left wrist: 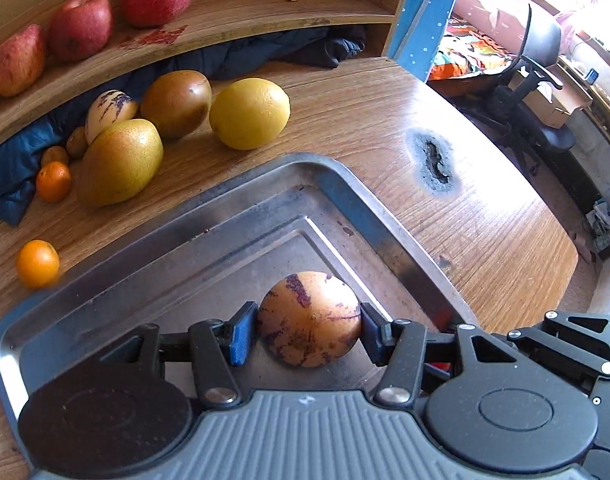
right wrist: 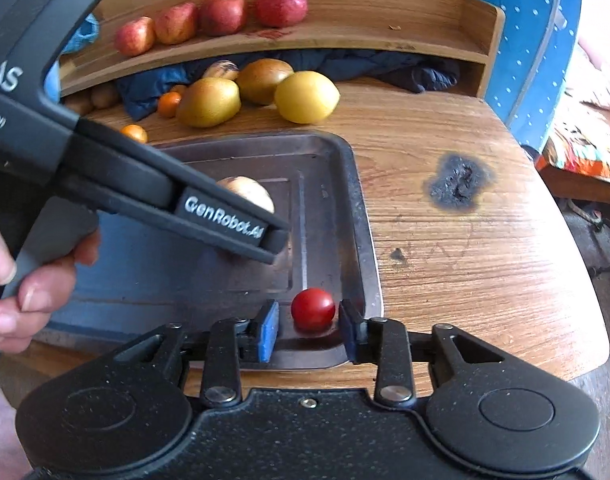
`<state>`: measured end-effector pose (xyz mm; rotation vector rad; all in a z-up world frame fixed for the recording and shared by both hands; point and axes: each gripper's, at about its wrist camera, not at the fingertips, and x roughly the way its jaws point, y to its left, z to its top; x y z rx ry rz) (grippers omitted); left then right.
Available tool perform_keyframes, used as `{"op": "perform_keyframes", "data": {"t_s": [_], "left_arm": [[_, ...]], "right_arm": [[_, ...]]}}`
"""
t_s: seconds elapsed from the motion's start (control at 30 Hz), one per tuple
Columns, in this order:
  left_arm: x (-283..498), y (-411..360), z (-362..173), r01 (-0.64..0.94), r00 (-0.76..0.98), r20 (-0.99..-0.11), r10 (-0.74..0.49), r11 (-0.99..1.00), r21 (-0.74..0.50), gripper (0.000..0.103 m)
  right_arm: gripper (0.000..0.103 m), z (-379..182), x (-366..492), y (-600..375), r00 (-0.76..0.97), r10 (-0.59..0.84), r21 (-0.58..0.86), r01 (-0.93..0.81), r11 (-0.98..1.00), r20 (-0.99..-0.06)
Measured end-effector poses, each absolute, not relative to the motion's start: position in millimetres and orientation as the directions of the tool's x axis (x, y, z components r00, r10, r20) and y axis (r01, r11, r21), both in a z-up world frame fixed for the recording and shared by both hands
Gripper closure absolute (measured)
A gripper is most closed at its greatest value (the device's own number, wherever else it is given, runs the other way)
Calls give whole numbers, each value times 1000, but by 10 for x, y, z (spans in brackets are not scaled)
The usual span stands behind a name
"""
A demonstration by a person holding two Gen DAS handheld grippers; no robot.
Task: Organize fruits
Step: 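Open both tools to release pepino and tomato onto the tray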
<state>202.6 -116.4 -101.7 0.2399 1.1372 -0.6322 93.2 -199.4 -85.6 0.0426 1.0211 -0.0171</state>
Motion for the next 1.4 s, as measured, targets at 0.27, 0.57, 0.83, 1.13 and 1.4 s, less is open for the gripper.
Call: {"op": "perform_keyframes", "data": {"t_s": [0.27,0.57,0.83,1.13,1.4], "left_arm": [[1917,-1115,-924,523,316,-886,-339,841,-136,26],[1620,-699,-757,399,376,-882,-283,909,-121,9],[1339,-278,-670,300,391,-904,-170,953,-49,1],[1275,147,-639,201,358,-932,-61,979,13,1],[1503,448,-593,116,352,-936,-6,993,37,1]], "right_arm": [[21,-742,804,-1989,541,58,34,-53,998,-839],[3,-648,721,-1915,530,128,49,-160,986,-839],[1,-623,683,-1872,470,176,93,-195,976,-865],[1,-571,838,-1766,464,209,112,-229,967,-861],[1,-523,1152,-1582,489,223,111,-247,963,-844]]}}
